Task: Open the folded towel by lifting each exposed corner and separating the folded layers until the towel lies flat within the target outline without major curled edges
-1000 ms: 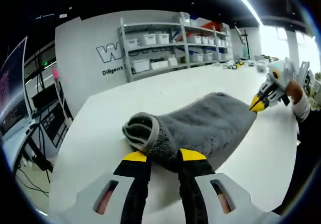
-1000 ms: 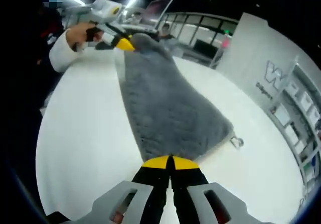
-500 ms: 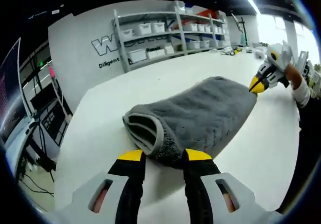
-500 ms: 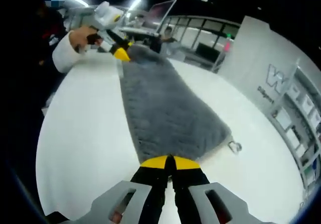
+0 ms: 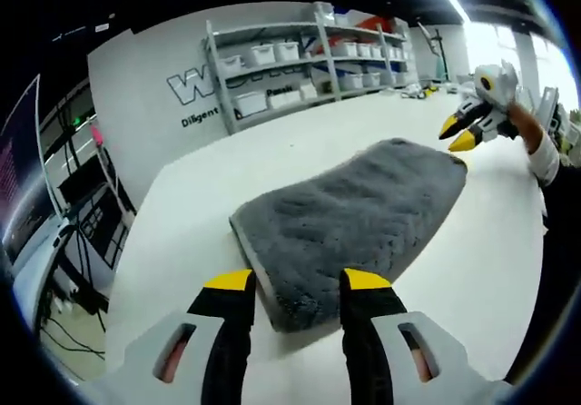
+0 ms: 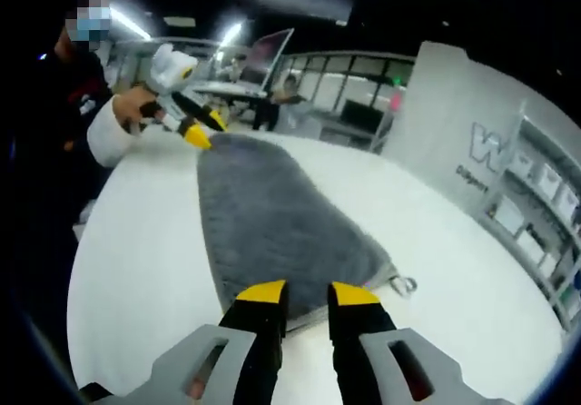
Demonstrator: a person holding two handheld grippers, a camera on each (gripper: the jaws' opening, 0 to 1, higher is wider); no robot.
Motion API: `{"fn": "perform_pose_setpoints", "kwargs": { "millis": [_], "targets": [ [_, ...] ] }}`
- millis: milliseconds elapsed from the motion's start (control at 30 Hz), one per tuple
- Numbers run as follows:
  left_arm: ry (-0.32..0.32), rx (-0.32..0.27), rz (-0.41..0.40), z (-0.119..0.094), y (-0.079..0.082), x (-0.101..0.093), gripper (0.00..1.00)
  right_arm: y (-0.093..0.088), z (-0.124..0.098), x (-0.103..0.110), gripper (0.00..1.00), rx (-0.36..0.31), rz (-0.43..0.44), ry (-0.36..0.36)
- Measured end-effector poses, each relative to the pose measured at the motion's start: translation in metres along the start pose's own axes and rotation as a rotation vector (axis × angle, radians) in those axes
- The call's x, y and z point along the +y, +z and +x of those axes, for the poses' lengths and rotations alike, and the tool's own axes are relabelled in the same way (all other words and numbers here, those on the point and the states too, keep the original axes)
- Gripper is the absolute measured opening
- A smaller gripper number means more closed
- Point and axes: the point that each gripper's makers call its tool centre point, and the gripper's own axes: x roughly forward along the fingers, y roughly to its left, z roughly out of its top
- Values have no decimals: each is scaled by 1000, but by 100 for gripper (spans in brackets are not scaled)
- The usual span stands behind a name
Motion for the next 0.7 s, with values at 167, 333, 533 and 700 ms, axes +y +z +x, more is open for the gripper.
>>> {"fn": "perform_pose_setpoints", "kwargs": {
  "millis": [167,333,533,700],
  "targets": [
    [16,-10,4,-2,2,2,37,11,6,-13,15,-25,18,-7],
    [13,-25,9,-4,5,2,35,10,21,-27,16,-9,33,-5],
    [11,-18,17,-5,4,2,35,9,36,-36,19,-12,62,2],
    [2,-17,33,-7,5,0,35,11,41,-48,22,-21,74,-15]
  ]
}}
